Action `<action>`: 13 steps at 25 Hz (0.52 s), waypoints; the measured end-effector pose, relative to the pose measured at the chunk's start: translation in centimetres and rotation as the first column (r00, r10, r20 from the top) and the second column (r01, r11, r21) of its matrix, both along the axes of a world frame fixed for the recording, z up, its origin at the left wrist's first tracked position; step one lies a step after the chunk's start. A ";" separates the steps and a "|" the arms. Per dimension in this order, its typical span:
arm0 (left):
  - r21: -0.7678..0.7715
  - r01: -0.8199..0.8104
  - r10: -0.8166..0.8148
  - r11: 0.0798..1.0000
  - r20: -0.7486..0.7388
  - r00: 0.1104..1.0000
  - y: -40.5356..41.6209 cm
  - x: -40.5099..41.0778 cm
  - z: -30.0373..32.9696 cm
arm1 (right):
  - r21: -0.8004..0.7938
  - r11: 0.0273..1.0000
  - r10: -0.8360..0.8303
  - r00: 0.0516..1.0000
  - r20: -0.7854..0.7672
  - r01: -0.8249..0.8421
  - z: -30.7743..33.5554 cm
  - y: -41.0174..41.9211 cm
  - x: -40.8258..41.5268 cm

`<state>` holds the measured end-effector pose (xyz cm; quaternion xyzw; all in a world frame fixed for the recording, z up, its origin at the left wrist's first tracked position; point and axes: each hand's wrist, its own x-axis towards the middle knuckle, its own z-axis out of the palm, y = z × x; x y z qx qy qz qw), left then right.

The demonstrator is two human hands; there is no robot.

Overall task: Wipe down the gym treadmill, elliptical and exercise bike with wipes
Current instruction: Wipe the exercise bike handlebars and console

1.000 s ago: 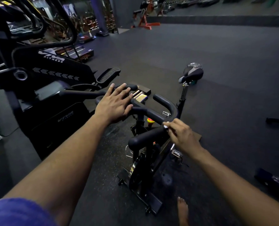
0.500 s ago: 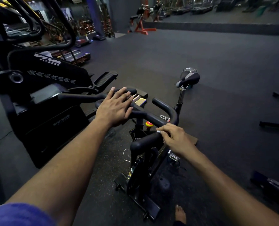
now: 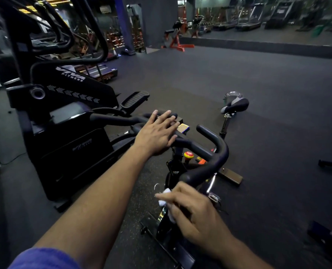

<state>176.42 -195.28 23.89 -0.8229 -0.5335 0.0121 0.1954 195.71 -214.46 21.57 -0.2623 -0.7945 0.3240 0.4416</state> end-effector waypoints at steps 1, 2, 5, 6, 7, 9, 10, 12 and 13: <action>0.007 0.035 -0.035 0.999 0.004 0.999 -0.1 -0.4 0.0 | -0.005 1.000 0.011 1.000 -0.022 -0.011 -1.0 -0.3 -1.1; 0.018 0.078 -0.078 0.997 0.013 0.997 -0.1 -0.9 -0.1 | -0.035 0.999 0.010 0.999 -0.040 -0.011 -2.3 -0.4 -2.3; 0.021 0.247 -0.248 0.969 0.043 0.968 -0.6 -3.3 -0.8 | -0.175 0.983 -0.072 0.991 -0.110 0.052 -6.0 1.5 -6.1; 0.012 0.310 -0.311 0.951 0.054 0.949 -0.8 -4.2 -0.9 | -0.219 0.971 -0.129 0.983 -0.133 0.098 -6.9 2.6 -7.5; 0.003 0.367 -0.366 0.930 0.069 0.928 -0.9 -5.2 -1.0 | -0.257 0.956 -0.181 0.973 -0.144 0.140 -7.4 3.8 -8.8; -0.022 0.449 -0.443 0.894 0.122 0.888 -0.8 -6.9 -0.7 | -0.317 0.925 -0.259 0.958 -0.124 0.209 -7.9 6.1 -11.3; -0.046 0.473 -0.462 0.880 0.155 0.873 -0.5 -7.5 -0.6 | -0.340 0.908 -0.292 0.951 -0.097 0.244 -8.2 7.2 -12.5; -0.069 0.511 -0.489 0.857 0.200 0.849 0.0 -8.3 -0.5 | -0.392 0.873 -0.340 0.938 -0.061 0.291 -8.5 8.9 -14.2; -0.062 0.523 -0.504 0.850 0.195 0.841 -0.1 -8.4 -0.6 | -0.423 0.855 -0.350 0.936 -0.044 0.300 -8.5 9.5 -14.8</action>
